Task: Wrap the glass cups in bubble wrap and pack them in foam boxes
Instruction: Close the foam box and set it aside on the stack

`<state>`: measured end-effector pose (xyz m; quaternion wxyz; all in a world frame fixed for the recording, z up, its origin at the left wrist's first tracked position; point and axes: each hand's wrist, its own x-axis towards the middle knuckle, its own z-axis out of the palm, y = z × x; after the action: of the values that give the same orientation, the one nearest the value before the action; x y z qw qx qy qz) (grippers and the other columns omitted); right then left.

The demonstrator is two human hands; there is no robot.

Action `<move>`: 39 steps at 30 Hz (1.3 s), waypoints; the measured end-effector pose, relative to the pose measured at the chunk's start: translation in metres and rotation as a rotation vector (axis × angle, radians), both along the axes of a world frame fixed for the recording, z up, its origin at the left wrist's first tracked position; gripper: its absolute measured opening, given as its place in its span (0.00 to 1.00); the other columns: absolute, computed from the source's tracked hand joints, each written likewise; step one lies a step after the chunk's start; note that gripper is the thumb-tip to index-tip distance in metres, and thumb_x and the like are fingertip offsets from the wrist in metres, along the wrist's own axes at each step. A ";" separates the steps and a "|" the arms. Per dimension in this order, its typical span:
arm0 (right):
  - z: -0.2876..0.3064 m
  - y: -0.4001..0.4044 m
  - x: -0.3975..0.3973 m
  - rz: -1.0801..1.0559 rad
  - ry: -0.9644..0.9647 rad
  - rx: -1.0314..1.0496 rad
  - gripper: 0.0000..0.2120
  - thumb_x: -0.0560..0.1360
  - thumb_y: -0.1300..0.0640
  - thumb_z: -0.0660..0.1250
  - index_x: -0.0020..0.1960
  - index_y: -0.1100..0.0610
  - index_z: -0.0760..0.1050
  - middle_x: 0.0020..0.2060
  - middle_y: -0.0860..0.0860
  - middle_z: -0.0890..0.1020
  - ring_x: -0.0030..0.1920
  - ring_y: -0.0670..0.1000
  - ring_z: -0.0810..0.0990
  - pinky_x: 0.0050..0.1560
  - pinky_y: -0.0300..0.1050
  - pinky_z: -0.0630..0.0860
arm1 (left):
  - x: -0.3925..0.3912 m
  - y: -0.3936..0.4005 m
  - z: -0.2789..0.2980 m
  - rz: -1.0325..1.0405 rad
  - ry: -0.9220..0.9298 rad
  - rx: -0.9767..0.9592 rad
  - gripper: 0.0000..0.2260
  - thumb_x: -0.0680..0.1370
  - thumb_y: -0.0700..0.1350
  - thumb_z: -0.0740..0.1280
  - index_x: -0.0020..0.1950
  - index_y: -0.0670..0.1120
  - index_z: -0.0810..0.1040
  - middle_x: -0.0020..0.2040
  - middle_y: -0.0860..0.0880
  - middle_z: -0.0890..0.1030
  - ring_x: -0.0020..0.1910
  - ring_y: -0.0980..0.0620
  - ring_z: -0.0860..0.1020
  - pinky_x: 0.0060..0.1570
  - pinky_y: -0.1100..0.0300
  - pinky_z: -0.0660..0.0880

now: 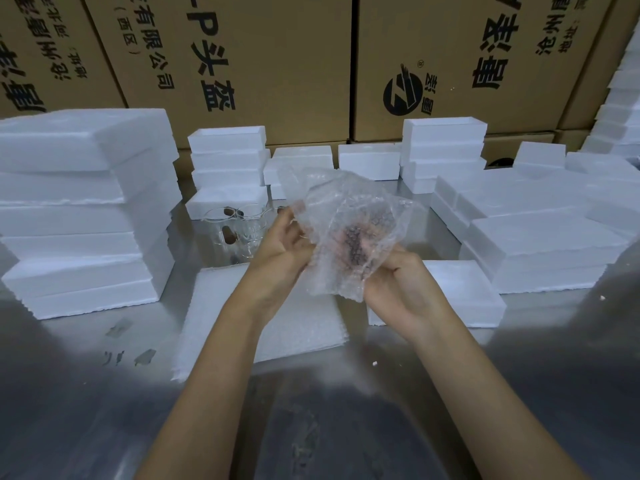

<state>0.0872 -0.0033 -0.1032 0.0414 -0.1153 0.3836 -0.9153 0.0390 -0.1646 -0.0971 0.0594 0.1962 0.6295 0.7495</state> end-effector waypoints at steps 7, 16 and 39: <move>-0.002 0.002 -0.001 -0.073 -0.082 0.165 0.20 0.80 0.62 0.60 0.71 0.65 0.70 0.67 0.65 0.75 0.68 0.65 0.74 0.69 0.66 0.69 | 0.004 0.002 0.001 -0.043 0.018 -0.045 0.30 0.70 0.30 0.65 0.69 0.51 0.71 0.58 0.48 0.81 0.59 0.49 0.79 0.58 0.54 0.75; 0.002 0.000 0.005 -0.026 -0.036 0.270 0.18 0.80 0.56 0.61 0.68 0.59 0.75 0.62 0.56 0.82 0.63 0.55 0.80 0.57 0.48 0.79 | 0.002 -0.001 0.003 -0.158 -0.133 0.280 0.23 0.78 0.41 0.68 0.73 0.41 0.71 0.68 0.42 0.77 0.68 0.44 0.75 0.67 0.49 0.73; 0.006 -0.011 0.001 -0.018 -0.039 0.359 0.34 0.73 0.33 0.62 0.74 0.48 0.66 0.68 0.48 0.78 0.68 0.49 0.76 0.72 0.53 0.68 | 0.000 -0.008 0.008 -0.047 -0.075 0.430 0.11 0.77 0.41 0.68 0.59 0.47 0.83 0.64 0.44 0.80 0.66 0.44 0.76 0.70 0.49 0.69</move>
<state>0.0887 -0.0143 -0.0976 0.0605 -0.0851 0.5411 -0.8345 0.0394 -0.1726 -0.0887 0.0570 0.1910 0.4479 0.8716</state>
